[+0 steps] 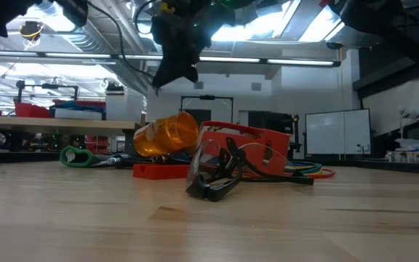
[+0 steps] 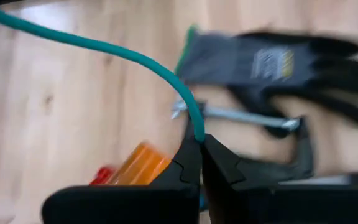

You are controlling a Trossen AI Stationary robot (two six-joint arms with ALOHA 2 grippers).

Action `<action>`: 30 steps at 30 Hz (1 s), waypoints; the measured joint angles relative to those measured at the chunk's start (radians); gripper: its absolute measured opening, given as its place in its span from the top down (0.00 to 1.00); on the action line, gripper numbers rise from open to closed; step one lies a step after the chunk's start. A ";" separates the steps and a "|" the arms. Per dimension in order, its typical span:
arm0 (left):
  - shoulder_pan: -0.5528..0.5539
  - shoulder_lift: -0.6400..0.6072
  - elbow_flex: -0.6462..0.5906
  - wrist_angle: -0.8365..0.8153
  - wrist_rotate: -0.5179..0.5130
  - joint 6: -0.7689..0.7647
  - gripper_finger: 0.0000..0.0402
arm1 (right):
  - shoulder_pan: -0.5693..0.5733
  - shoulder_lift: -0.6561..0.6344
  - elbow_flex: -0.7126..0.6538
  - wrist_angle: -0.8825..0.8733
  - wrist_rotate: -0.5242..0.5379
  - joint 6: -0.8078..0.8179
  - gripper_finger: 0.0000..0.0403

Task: Coil cords
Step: Uncoil the green wire from the spool

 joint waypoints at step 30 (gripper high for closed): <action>0.001 -0.004 -0.001 -0.776 -0.090 -0.032 1.00 | -0.030 0.000 -0.005 -0.580 0.178 -0.034 0.99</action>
